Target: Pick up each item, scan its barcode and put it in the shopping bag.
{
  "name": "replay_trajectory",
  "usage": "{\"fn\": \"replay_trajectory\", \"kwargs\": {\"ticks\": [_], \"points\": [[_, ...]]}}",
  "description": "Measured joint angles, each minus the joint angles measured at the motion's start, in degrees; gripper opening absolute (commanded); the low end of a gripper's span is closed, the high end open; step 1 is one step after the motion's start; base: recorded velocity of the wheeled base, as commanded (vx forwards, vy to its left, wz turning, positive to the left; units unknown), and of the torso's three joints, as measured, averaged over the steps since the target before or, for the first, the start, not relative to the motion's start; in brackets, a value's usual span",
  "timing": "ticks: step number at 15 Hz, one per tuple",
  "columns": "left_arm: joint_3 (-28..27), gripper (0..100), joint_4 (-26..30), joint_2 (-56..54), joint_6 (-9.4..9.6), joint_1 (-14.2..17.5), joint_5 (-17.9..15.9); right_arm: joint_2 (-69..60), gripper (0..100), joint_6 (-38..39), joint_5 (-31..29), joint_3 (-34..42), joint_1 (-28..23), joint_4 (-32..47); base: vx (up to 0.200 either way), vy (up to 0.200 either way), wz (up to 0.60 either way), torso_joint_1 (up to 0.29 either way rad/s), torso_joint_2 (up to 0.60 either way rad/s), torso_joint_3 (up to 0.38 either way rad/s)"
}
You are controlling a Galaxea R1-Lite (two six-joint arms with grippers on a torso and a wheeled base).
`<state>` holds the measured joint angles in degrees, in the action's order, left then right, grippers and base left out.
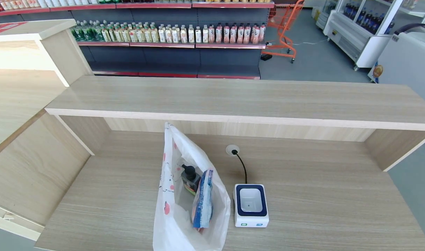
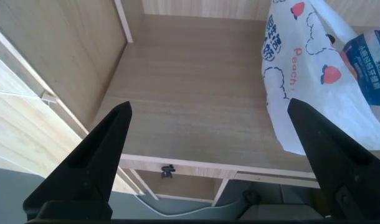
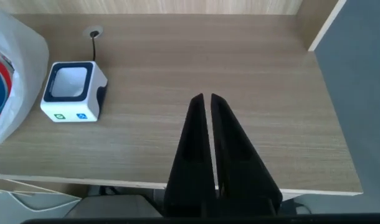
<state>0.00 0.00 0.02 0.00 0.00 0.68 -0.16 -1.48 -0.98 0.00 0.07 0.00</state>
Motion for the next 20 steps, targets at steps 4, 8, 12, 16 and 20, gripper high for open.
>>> {"fn": "replay_trajectory", "kwargs": {"ticks": [4,8,12,16,20], "points": [[0.0,100,0.0,0.0,0.05,-0.05,0.0,0.05,0,0.44,0.0,0.0,0.0,0.0,0.0,0.0,0.0,0.0,0.0,0.0],[0.0,100,0.02,0.0,0.05,-0.1,0.0,0.05,0,0.48,0.0,0.0,0.02,0.0,0.0,0.1,0.0,-0.002,0.0,0.0],[0.0,100,0.0,0.0,0.0,-0.1,0.0,0.05,0,2.36,-0.22,0.0,0.02,0.0,0.0,0.0,0.0,0.0,0.0,0.0],[0.0,100,0.0,0.0,0.0,-0.07,0.0,0.05,0,2.45,-0.24,0.0,0.0,0.0,0.0,0.0,0.0,0.0,0.0,0.0],[0.0,100,0.0,0.0,0.0,-0.1,-0.02,0.05,0,2.43,-0.26,0.0,0.02,0.0,0.0,0.0,0.0,0.0,0.0,0.0]]}}
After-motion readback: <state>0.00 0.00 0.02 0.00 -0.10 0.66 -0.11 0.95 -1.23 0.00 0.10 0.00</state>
